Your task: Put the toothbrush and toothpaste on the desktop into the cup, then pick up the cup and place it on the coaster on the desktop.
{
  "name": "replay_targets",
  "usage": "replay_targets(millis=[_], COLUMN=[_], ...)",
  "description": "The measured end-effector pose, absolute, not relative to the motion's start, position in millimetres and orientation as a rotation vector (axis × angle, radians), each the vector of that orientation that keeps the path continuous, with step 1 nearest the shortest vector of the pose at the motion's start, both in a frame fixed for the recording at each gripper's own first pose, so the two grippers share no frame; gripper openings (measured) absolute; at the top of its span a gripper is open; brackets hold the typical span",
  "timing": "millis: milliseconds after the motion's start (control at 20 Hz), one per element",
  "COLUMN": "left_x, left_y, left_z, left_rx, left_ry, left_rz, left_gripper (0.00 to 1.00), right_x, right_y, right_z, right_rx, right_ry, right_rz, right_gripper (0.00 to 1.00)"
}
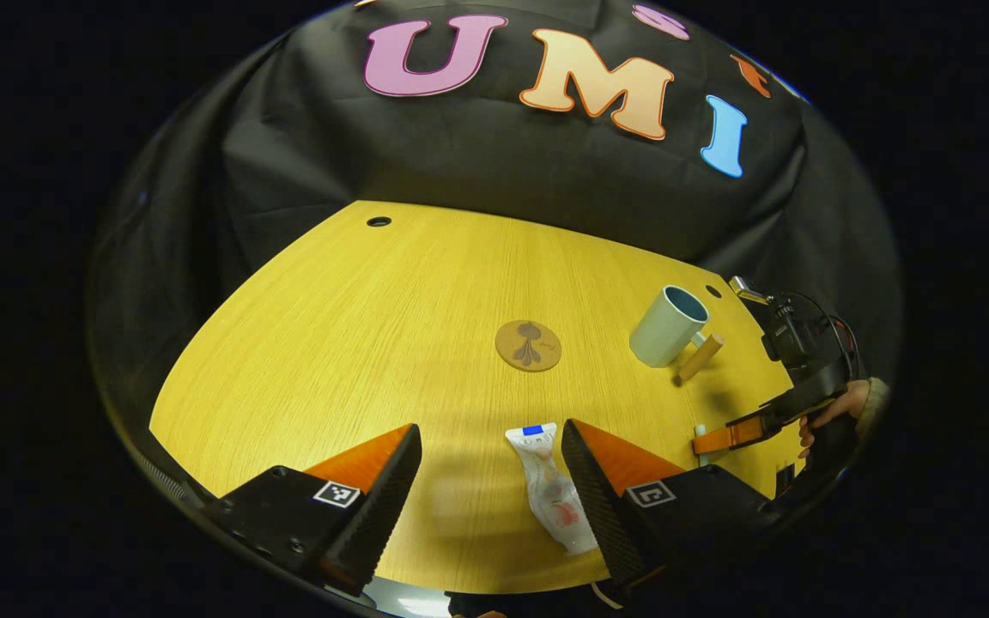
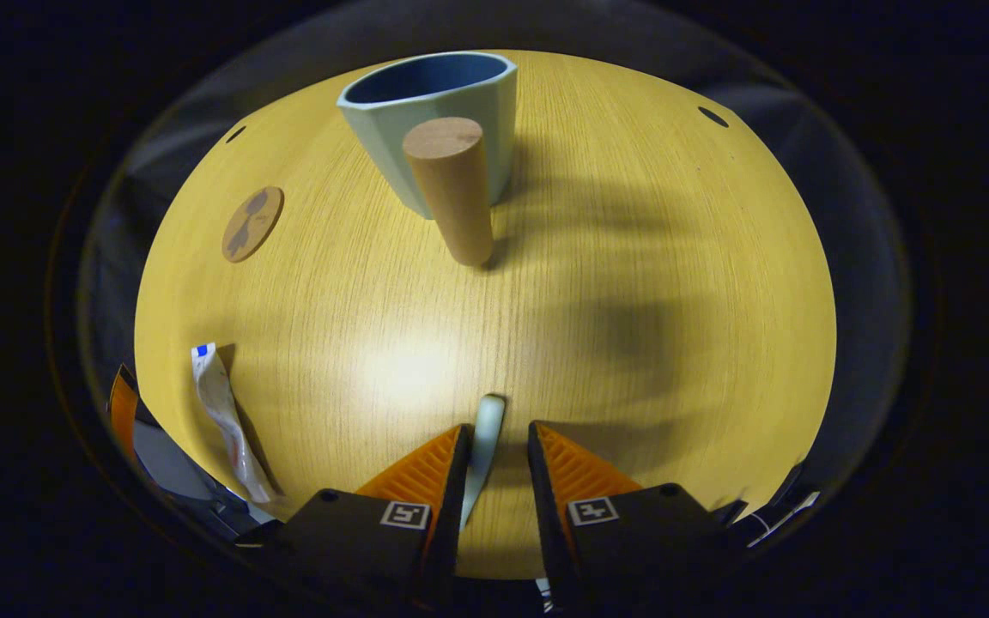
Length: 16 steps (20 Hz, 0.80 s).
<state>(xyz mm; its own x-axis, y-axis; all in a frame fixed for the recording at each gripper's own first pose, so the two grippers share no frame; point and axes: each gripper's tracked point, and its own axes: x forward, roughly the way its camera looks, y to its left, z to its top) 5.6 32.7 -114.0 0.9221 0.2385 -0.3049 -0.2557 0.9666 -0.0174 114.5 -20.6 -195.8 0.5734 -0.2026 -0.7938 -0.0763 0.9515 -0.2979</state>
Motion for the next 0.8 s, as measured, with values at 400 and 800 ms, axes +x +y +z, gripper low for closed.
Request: replay_targets(millis=[400, 800], left_x=[21, 43], left_y=[11, 0], left_z=[-140, -183], left_rx=[-0.057, -0.114], left_ry=[0.467, 0.729], left_rz=[0.22, 0.279], left_gripper=[0.96, 0.96], right_x=[114, 115], right_y=[-18, -17], right_z=[-199, -197], right_rx=[-0.284, -0.306], right_ry=[0.997, 0.98], right_rz=[-0.071, -0.03], right_gripper=[0.12, 0.09])
